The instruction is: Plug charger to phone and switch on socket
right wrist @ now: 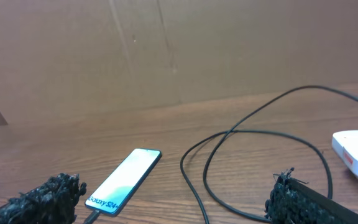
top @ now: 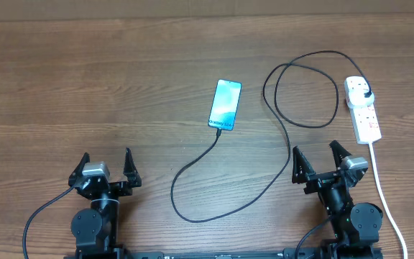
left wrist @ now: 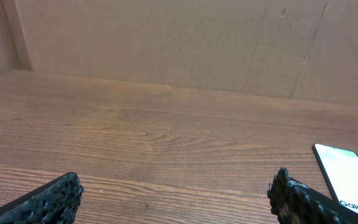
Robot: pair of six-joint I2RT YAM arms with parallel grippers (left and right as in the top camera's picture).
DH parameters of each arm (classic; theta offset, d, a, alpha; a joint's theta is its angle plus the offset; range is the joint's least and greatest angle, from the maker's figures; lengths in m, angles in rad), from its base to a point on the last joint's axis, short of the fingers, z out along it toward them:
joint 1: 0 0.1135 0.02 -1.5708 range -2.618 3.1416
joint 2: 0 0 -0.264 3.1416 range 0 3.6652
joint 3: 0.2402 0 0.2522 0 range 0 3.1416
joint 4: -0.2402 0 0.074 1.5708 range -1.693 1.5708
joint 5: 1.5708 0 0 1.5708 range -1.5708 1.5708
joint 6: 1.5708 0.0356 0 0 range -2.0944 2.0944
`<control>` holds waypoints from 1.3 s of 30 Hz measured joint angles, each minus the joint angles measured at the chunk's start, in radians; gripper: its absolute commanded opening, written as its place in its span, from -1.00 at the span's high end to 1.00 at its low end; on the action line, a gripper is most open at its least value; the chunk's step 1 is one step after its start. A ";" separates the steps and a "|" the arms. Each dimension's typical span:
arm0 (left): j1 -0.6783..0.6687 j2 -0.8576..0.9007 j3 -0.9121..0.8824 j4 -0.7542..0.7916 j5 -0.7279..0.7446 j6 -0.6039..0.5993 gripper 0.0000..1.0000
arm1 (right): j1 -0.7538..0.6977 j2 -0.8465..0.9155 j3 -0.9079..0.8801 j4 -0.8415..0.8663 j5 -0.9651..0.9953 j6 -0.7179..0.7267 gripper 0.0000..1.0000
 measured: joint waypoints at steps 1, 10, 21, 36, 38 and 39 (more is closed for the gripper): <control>0.000 0.000 0.000 0.000 0.000 0.000 -0.99 | 0.000 -0.003 0.000 -0.003 0.002 -0.011 -1.00; 0.000 0.000 0.000 0.000 0.000 0.000 -0.99 | 0.000 -0.004 0.000 -0.003 0.003 -0.037 -1.00; 0.000 0.000 0.000 0.000 0.000 0.000 -0.99 | 0.000 -0.004 0.000 -0.003 0.002 -0.037 -1.00; 0.000 0.000 0.000 0.000 0.000 0.000 -0.99 | 0.000 -0.004 0.000 -0.003 0.003 -0.037 -1.00; 0.000 0.000 0.000 0.000 0.000 0.000 -0.99 | 0.000 -0.004 0.000 -0.003 0.003 -0.037 -1.00; 0.000 0.000 0.000 0.000 0.000 0.000 -0.99 | 0.000 -0.004 0.000 -0.003 0.003 -0.037 -1.00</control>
